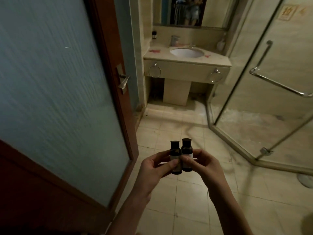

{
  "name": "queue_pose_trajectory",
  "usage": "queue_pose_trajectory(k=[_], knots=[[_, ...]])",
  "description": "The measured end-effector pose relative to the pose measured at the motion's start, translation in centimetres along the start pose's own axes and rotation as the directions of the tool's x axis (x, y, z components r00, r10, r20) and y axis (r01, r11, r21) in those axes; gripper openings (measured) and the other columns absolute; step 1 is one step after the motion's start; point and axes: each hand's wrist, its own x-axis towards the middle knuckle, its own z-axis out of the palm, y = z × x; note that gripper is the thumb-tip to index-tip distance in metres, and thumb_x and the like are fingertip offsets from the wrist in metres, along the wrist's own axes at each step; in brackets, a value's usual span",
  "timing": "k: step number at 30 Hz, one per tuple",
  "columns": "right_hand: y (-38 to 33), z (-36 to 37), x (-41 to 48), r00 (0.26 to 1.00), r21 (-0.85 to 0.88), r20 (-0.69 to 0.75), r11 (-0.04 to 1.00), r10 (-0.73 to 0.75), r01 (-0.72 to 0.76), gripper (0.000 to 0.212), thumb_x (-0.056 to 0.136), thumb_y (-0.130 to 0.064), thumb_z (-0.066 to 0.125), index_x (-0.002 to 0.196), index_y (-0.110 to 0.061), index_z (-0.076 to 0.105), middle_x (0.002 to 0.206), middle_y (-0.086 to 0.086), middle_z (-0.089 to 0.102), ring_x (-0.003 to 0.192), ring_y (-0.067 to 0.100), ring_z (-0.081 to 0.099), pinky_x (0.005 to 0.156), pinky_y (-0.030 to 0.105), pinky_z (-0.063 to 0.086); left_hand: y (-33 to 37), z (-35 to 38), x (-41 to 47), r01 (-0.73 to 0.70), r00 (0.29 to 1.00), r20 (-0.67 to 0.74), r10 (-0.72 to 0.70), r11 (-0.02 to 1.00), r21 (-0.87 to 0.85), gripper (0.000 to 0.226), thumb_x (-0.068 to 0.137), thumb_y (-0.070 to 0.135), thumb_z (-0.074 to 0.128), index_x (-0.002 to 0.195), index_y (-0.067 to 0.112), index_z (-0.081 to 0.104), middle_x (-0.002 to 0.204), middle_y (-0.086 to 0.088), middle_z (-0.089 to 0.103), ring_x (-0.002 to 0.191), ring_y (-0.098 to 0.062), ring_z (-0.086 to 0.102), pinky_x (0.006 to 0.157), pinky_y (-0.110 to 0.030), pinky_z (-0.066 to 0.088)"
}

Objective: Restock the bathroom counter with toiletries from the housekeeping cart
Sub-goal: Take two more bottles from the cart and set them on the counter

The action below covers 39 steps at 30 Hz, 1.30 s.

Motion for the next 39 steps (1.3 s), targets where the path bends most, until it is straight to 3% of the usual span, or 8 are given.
queue_pose_trajectory(k=[7, 11, 18, 24, 28, 30, 35, 39], knots=[[0.7, 0.4, 3.8, 1.0, -0.012, 0.025, 1.0, 0.001, 0.0, 0.034, 0.069, -0.023, 0.073, 0.097, -0.005, 0.067, 0.089, 0.009, 0.074, 0.08, 0.021, 0.071, 0.063, 0.02, 0.054, 0.5, -0.7, 3.1, 0.022, 0.998, -0.056, -0.023, 1.0, -0.011, 0.044, 0.064, 0.027, 0.075, 0.107, 0.022, 0.07, 0.101, -0.003, 0.074, 0.097, -0.02, 0.07, 0.082, -0.028, 0.056], [0.8, 0.6, 6.7, 1.0, 0.004, 0.026, 1.0, 0.016, -0.016, 0.034, 0.069, -0.025, 0.074, 0.098, -0.007, 0.068, 0.089, 0.006, 0.074, 0.08, 0.018, 0.072, 0.064, 0.018, 0.054, 0.9, -1.5, 6.1, 0.053, 0.997, -0.06, -0.052, 0.998, 0.019, 0.053, 0.055, 0.044, 0.081, 0.106, 0.029, 0.073, 0.104, 0.0, 0.074, 0.1, -0.018, 0.069, 0.092, -0.036, 0.052], [0.7, 0.4, 16.0, 1.0, 0.0, 0.0, 1.0, -0.018, 0.018, 0.031, 0.07, -0.023, 0.072, 0.098, -0.009, 0.067, 0.089, 0.003, 0.074, 0.079, 0.015, 0.072, 0.064, 0.018, 0.054, 2.5, -2.1, 15.9, 0.016, 1.0, -0.022, -0.016, 1.0, 0.002, 0.048, 0.061, 0.026, 0.076, 0.108, 0.018, 0.07, 0.1, -0.004, 0.074, 0.095, -0.018, 0.07, 0.082, -0.026, 0.055], [-2.1, -0.2, 27.3, 0.999, -0.048, 0.006, 0.998, -0.043, 0.044, 0.04, 0.069, -0.03, 0.072, 0.103, -0.01, 0.066, 0.093, 0.004, 0.074, 0.084, 0.015, 0.071, 0.069, 0.022, 0.054, 6.0, -2.4, 26.5, -0.049, 0.999, 0.004, 0.049, 0.998, -0.027, 0.048, 0.063, 0.024, 0.075, 0.11, 0.018, 0.068, 0.098, 0.001, 0.075, 0.094, -0.014, 0.071, 0.077, -0.022, 0.056], [-3.5, 0.5, 34.8, 0.996, -0.05, 0.047, 0.996, -0.073, 0.076, 0.027, 0.078, -0.022, 0.07, 0.103, -0.013, 0.067, 0.091, 0.002, 0.074, 0.084, 0.012, 0.071, 0.068, 0.017, 0.054, 8.1, -3.4, 33.4, -0.087, 0.995, -0.049, 0.084, 0.995, -0.046, 0.049, 0.059, 0.03, 0.076, 0.107, 0.021, 0.069, 0.102, -0.001, 0.074, 0.097, -0.015, 0.07, 0.08, -0.026, 0.057], [-3.7, 0.9, 37.7, 0.996, -0.037, 0.056, 0.996, -0.074, 0.076, 0.021, 0.083, -0.018, 0.067, 0.104, -0.017, 0.068, 0.093, -0.002, 0.075, 0.086, 0.01, 0.071, 0.069, 0.016, 0.054, 8.8, -4.0, 36.1, -0.082, 0.995, -0.062, 0.078, 0.995, -0.064, 0.047, 0.059, 0.028, 0.076, 0.105, 0.021, 0.069, 0.101, -0.003, 0.074, 0.096, -0.015, 0.07, 0.079, -0.025, 0.056], [-2.8, 1.0, 42.8, 0.998, -0.047, 0.052, 0.998, -0.027, 0.029, 0.031, 0.086, -0.02, 0.065, 0.117, -0.018, 0.066, 0.103, -0.002, 0.074, 0.095, 0.012, 0.07, 0.08, 0.025, 0.057, 9.1, -4.9, 41.6, -0.017, 0.998, -0.061, 0.014, 0.999, -0.05, 0.048, 0.065, 0.025, 0.074, 0.111, 0.016, 0.068, 0.102, -0.003, 0.074, 0.096, -0.015, 0.07, 0.076, -0.022, 0.055], [-2.3, 0.5, 46.9, 0.996, -0.049, 0.084, 0.999, 0.014, -0.01, 0.034, 0.086, -0.018, 0.065, 0.119, -0.018, 0.065, 0.104, -0.003, 0.074, 0.095, 0.013, 0.07, 0.076, 0.02, 0.055, 9.3, -5.3, 46.0, 0.024, 0.999, -0.041, -0.026, 0.999, -0.047, 0.048, 0.067, 0.024, 0.072, 0.114, 0.015, 0.067, 0.103, 0.0, 0.074, 0.098, -0.013, 0.069, 0.079, -0.023, 0.056]])
